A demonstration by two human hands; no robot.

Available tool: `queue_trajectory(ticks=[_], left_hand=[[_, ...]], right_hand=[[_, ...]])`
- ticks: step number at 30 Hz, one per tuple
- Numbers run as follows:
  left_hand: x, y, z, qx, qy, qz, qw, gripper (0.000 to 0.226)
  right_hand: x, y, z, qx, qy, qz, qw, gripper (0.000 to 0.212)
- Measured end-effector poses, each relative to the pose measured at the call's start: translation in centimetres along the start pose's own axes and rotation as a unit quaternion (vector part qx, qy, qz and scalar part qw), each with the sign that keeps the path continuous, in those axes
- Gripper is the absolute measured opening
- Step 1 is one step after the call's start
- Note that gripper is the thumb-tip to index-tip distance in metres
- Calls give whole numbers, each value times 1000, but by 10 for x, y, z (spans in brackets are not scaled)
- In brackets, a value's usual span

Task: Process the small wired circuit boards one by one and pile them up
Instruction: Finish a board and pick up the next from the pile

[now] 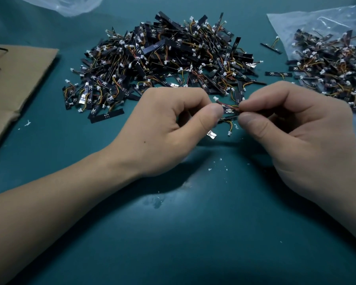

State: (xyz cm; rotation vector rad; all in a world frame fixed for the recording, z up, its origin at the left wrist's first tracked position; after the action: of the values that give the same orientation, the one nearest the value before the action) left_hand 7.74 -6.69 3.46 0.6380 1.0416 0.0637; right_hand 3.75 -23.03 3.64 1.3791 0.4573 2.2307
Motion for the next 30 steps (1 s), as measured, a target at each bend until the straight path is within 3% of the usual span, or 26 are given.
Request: queue_trajectory(ticks=[8, 18, 25, 30], left_hand=[[-3, -4, -1, 21, -7, -13, 1000, 40], [-9, -6, -3, 20, -46, 49, 998, 24], [-17, -2, -4, -7, -82, 36, 996, 24], [-17, -2, -3, 7, -76, 16, 997, 21]], right_hand=[[8, -10, -1, 52, 30, 6, 998, 12], [14, -21, -4, 116, 45, 2, 992, 9], [-2, -22, -5, 106, -46, 66, 991, 12], [-3, -30, -4, 149, -49, 45, 987, 18]])
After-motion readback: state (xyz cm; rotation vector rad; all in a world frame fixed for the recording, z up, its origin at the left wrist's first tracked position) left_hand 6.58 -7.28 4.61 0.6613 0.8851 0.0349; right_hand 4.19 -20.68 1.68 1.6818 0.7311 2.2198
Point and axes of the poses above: each hand's wrist, its own z-axis towards the middle knuckle, its own y-axis out of the back of the hand, x = y × z, the point moved 10 cm from there along z, towards the middle knuckle, and after that the axes turned 5 degrees about -z, right-handed, at the moved point
